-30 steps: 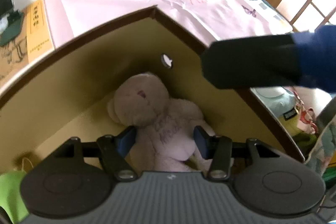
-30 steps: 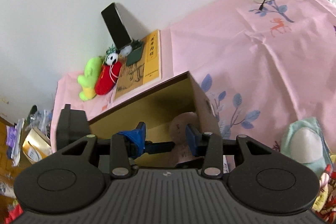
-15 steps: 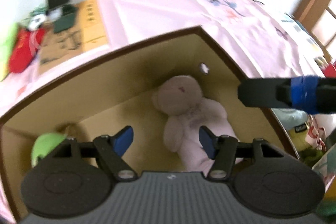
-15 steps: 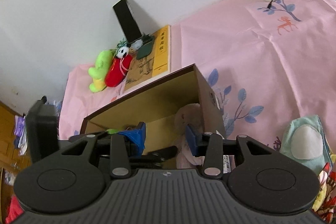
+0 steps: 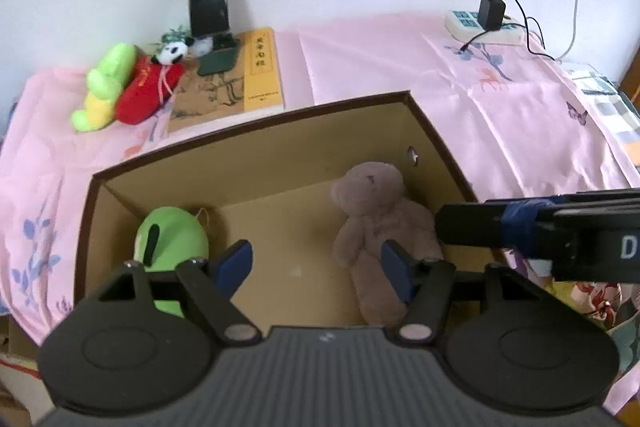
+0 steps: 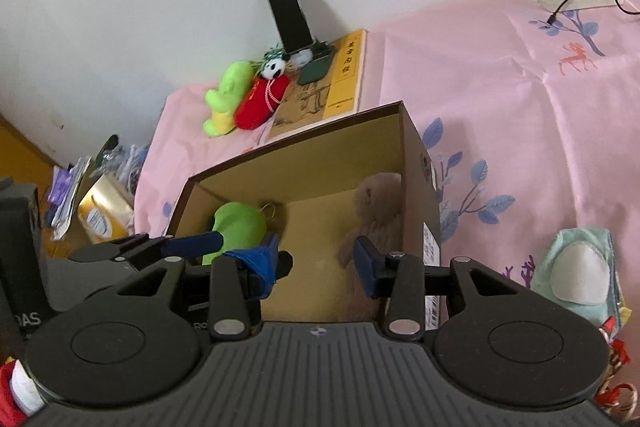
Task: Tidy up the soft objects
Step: 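Open the right gripper to set the bear in the box, then move the right gripper to the white fluffy towel and grasp it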
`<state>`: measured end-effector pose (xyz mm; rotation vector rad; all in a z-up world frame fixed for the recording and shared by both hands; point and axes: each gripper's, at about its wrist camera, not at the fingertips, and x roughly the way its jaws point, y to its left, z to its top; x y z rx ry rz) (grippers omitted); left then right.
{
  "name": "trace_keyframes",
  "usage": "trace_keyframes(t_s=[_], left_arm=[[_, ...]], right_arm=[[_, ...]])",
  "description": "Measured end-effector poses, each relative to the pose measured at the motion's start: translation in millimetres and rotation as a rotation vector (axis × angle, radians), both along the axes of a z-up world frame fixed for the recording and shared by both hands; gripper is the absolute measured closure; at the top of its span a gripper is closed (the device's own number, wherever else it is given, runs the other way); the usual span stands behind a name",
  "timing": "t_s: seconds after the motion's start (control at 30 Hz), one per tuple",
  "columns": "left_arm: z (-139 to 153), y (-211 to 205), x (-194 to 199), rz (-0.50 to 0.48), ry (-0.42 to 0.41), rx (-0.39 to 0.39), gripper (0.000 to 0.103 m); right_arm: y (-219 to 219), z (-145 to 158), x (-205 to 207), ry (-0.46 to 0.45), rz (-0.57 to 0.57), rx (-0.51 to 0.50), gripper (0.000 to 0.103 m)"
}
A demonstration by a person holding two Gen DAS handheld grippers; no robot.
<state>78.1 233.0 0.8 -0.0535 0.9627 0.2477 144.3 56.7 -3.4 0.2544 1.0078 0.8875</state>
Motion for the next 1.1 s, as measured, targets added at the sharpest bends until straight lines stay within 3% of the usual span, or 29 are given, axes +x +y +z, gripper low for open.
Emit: trace_keyframes(t_s=[0.73, 1.1], left_arm=[[17, -86, -38, 0.162, -0.024, 0.109, 0.035], [8, -145, -39, 0.083, -0.004, 0.103, 0.034]], right_arm=[[-63, 4, -19, -0.024, 0.156, 0.106, 0.078], [-103, -12, -31, -0.036, 0.13, 0.131, 0.078]])
